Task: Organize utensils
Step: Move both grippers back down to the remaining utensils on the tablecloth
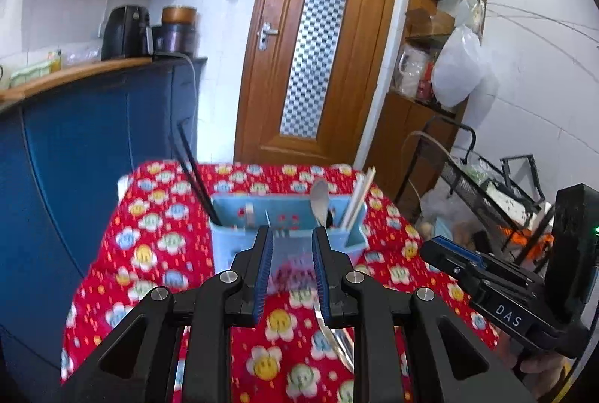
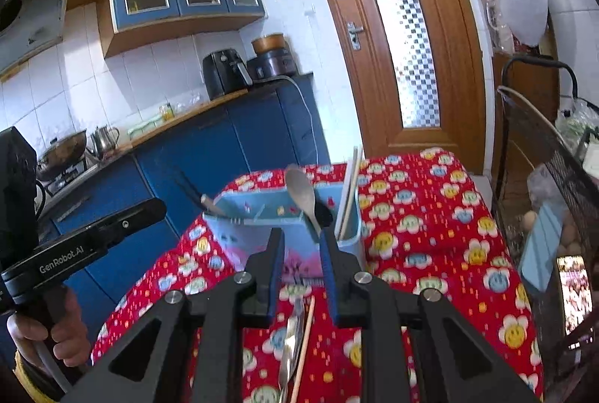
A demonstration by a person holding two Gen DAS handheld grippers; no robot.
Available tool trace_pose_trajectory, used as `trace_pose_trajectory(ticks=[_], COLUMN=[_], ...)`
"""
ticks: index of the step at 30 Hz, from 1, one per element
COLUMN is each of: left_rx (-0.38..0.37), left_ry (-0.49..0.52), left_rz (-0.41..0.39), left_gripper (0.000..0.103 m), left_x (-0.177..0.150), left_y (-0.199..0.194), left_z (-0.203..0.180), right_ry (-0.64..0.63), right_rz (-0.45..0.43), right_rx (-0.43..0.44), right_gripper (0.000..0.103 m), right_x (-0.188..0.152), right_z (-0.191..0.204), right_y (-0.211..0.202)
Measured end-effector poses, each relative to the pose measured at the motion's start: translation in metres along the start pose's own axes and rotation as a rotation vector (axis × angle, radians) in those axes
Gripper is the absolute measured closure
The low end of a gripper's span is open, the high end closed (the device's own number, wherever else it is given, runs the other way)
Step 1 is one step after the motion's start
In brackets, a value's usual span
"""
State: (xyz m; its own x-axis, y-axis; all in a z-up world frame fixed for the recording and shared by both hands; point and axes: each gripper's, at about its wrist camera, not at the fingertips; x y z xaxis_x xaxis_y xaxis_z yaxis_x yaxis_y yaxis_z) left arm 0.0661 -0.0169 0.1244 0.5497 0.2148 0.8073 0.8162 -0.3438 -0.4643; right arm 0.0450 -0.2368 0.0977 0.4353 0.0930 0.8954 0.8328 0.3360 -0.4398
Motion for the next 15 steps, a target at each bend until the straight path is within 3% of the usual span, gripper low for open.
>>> trace_pose_trajectory(ticks=[15], left_rx=[0.041], left_ry=[-0.032], left_rz=[0.213], left_gripper=[0.081], left_x=[-0.055], left_y=[0.023], left_z=[-0.002], right_ry=[0.012], right_rz=[0.122], right_rx=[0.008], right_gripper=[0.078], right_x=[-0.042], right_z=[-0.005], right_y=[-0.016])
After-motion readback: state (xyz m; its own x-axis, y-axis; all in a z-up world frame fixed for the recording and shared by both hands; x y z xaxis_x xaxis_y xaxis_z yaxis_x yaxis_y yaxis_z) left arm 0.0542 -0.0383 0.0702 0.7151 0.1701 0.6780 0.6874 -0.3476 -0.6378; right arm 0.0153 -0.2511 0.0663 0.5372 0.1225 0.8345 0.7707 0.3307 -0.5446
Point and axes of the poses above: each gripper's, at about its wrist camera, not at the fingertips, and y roughly the way its jaws point, z to its left, x to its top, and after that the axes turned 12 degrees about -y, right-handed
